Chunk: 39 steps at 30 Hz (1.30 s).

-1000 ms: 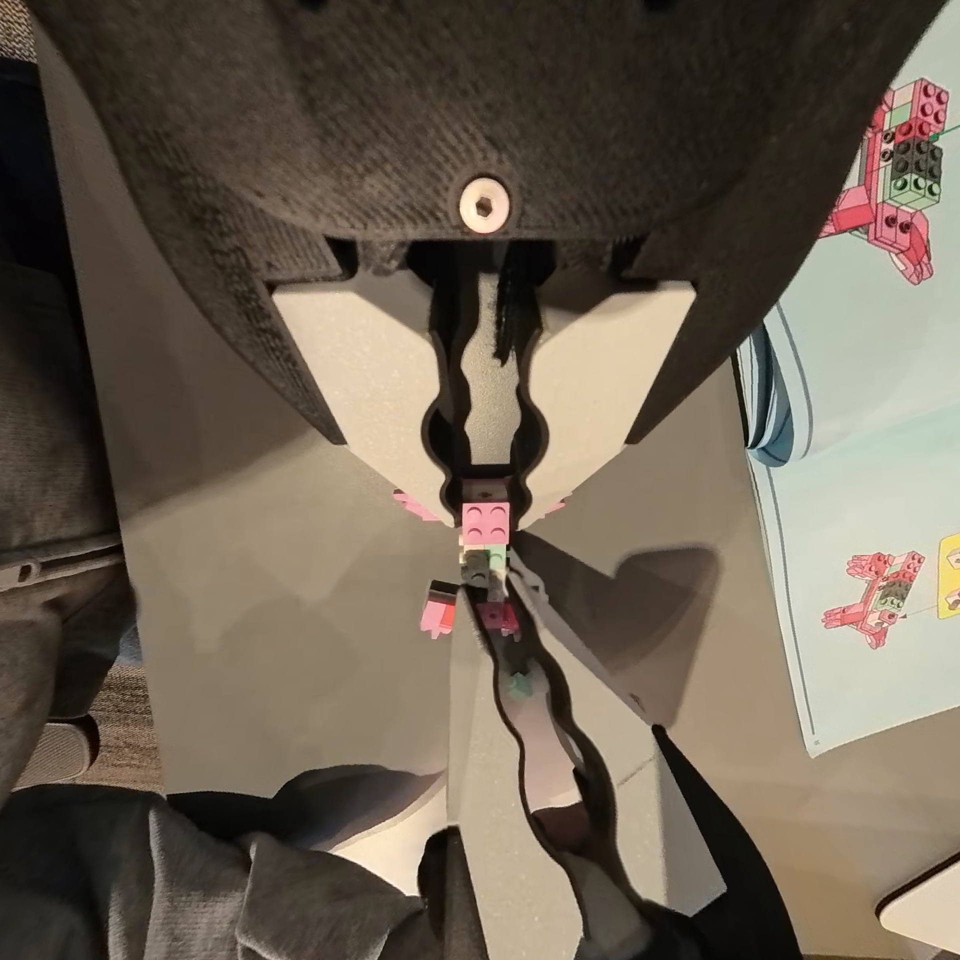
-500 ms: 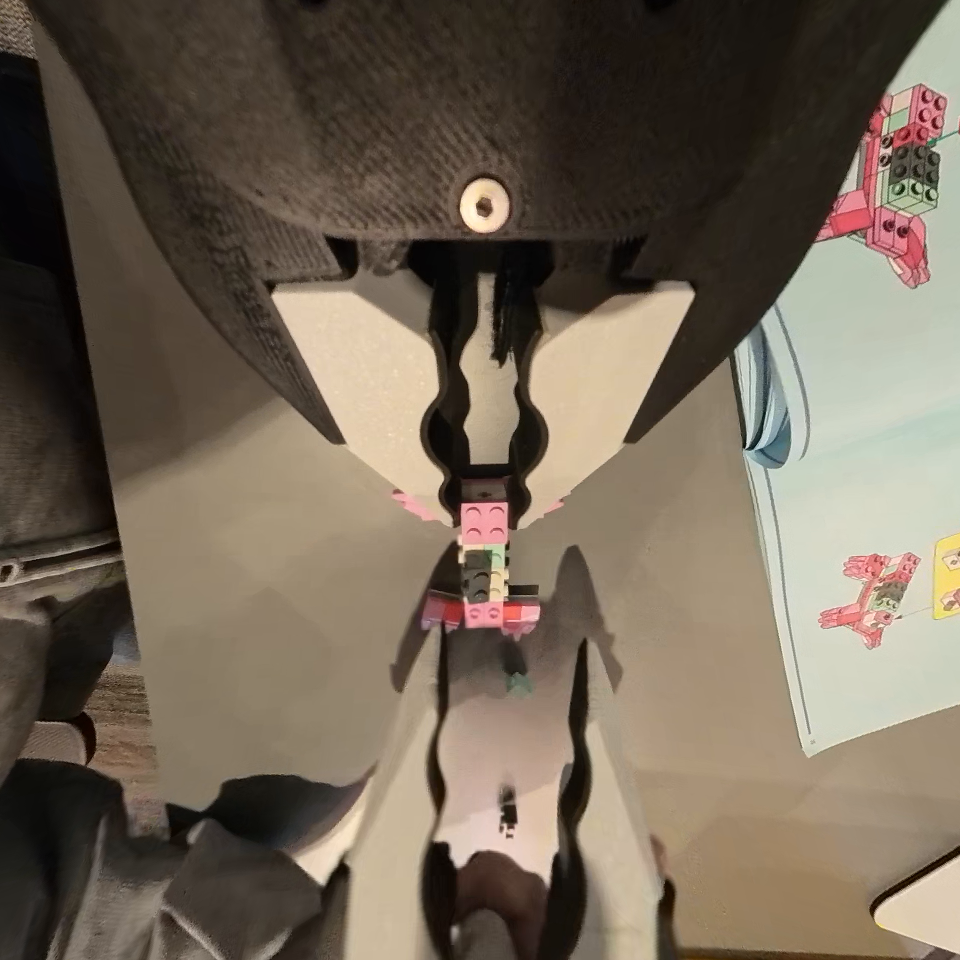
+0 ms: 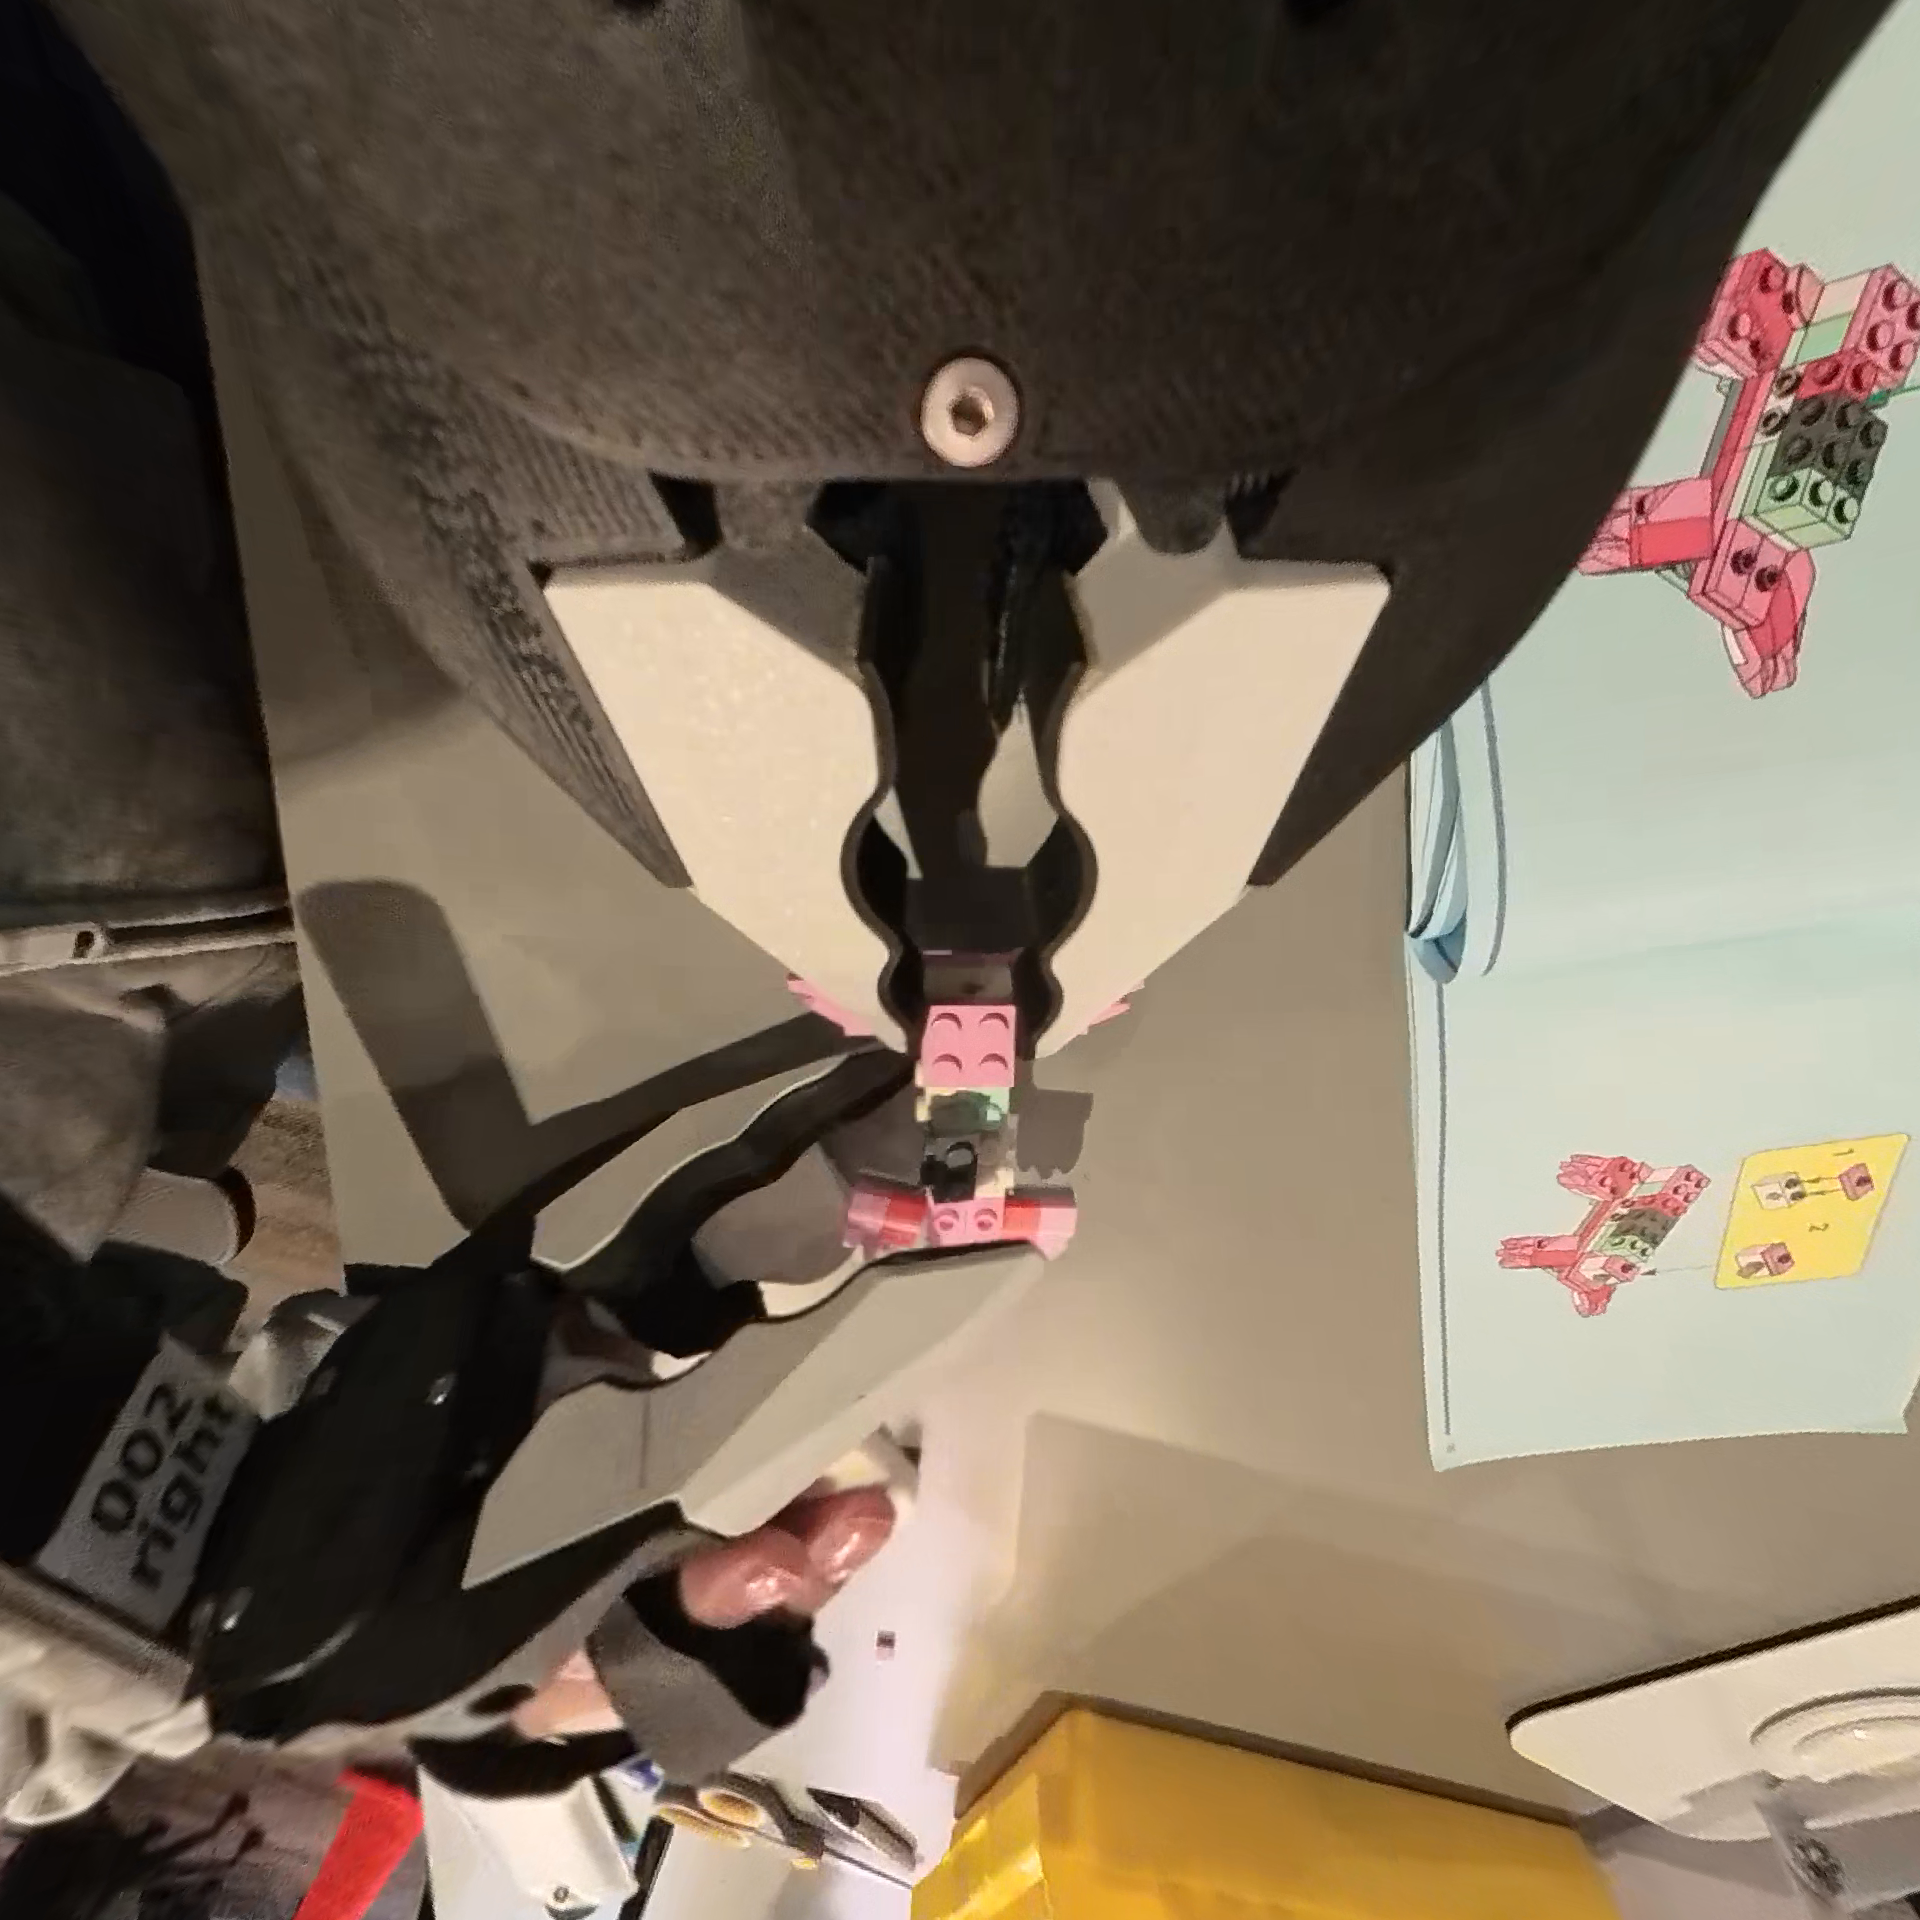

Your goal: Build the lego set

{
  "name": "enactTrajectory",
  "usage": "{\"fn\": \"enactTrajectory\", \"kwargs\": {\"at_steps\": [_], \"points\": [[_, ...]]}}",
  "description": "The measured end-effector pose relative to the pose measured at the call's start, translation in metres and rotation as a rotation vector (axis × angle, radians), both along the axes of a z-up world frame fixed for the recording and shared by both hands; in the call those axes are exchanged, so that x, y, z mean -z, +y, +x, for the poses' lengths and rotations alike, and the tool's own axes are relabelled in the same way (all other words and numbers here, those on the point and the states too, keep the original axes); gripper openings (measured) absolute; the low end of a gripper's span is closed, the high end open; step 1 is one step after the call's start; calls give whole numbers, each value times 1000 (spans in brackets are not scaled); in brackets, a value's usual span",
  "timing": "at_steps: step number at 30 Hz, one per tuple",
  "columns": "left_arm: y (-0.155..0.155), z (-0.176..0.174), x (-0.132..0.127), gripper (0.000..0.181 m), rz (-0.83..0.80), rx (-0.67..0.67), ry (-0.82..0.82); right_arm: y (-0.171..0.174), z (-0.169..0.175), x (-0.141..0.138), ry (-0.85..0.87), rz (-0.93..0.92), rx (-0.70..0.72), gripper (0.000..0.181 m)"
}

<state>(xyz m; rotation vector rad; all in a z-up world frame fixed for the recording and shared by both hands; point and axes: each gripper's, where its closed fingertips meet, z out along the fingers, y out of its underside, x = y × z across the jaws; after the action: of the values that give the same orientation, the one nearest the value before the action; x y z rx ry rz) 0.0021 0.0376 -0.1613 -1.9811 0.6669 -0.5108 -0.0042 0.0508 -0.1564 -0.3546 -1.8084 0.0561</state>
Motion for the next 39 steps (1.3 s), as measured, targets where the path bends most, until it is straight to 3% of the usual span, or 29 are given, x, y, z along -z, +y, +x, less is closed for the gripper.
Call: {"fn": "enactTrajectory", "kwargs": {"at_steps": [6, 10, 28, 32, 36, 39], "points": [[0, 0, 0, 16, -23, 0, -34, 1, -3, 2, 19, 105, 14, 48], [-1, 1, -1, 16, -33, 6, -56, 0, -5, 6, 19, 137, 6, 30], [0, -1, 7, 16, -100, -3, -63, 2, -7, 13, -9, 230, -1, 28], [0, -1, 5, 16, -96, 2, -79, 0, -8, 13, -14, 111, 0, 28], [0, -1, 5, 16, -77, -3, -59, -1, 5, 9, -51, -91, 9, 66], [0, 1, 9, 16, -59, 7, 5, 13, 33, -13, 8, -331, 21, 65]]}}
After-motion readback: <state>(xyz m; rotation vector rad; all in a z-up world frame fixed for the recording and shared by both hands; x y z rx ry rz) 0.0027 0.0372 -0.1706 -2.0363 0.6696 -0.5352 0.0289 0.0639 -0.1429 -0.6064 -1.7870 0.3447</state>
